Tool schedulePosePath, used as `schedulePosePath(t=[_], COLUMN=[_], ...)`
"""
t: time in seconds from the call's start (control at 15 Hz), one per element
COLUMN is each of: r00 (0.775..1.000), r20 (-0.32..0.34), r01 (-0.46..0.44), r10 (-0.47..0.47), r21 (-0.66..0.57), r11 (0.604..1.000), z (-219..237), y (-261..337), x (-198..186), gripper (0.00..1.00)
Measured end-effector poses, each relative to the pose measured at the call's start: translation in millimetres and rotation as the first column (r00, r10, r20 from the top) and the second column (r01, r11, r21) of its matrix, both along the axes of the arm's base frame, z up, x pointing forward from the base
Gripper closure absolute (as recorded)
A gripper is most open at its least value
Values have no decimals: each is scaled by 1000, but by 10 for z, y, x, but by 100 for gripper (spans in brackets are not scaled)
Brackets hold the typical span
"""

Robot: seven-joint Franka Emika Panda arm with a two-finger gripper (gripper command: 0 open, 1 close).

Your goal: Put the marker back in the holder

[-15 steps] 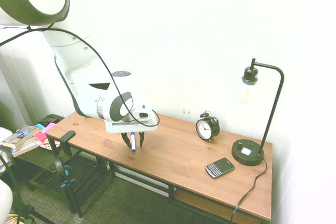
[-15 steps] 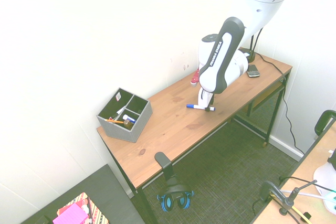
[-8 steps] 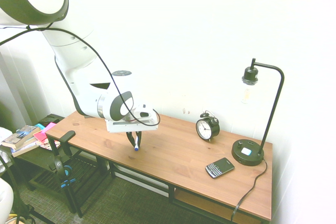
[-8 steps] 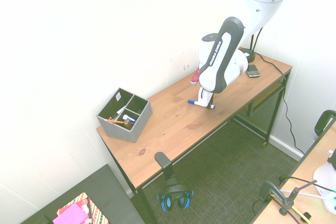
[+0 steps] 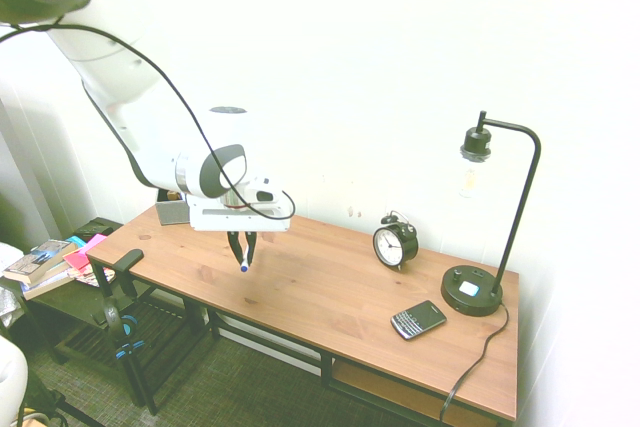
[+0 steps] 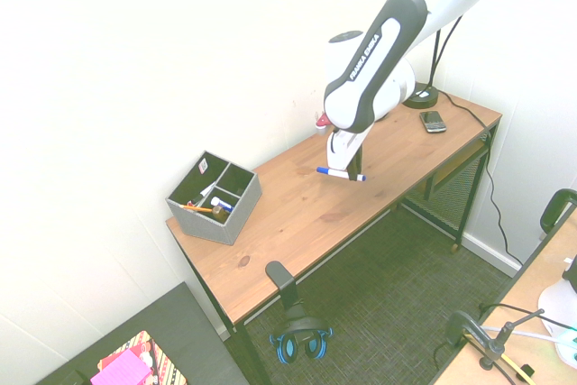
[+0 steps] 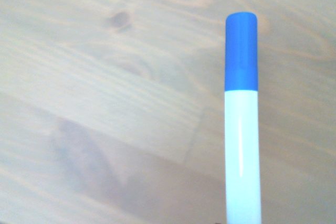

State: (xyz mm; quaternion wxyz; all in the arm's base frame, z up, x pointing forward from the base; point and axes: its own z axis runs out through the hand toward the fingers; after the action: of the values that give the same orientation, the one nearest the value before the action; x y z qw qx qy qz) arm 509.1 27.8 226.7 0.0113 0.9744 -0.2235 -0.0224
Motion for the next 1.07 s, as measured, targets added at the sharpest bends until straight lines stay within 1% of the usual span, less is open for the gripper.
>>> schedulePosePath(t=[0.13,0.2,0.27,0.4,0.53,0.73,0.93,1.07], r00=[997,996,997,996,992,979,963,953], r20=[-71,-79,-66,-53,-87,-142,-175,-180], r01=[43,48,52,71,106,161,224,261], r10=[-38,-41,-45,-65,-96,-144,-203,-242], r21=[61,94,111,119,119,121,108,93], r11=[997,994,993,990,987,979,969,961], z=[409,666,893,1097,1051,860,768,668], y=[445,688,927,1279,1520,1682,1734,1715], x=[-28,2,46,136,280,625,917,1064], gripper=[100,100,100,100,100,100,100,100])
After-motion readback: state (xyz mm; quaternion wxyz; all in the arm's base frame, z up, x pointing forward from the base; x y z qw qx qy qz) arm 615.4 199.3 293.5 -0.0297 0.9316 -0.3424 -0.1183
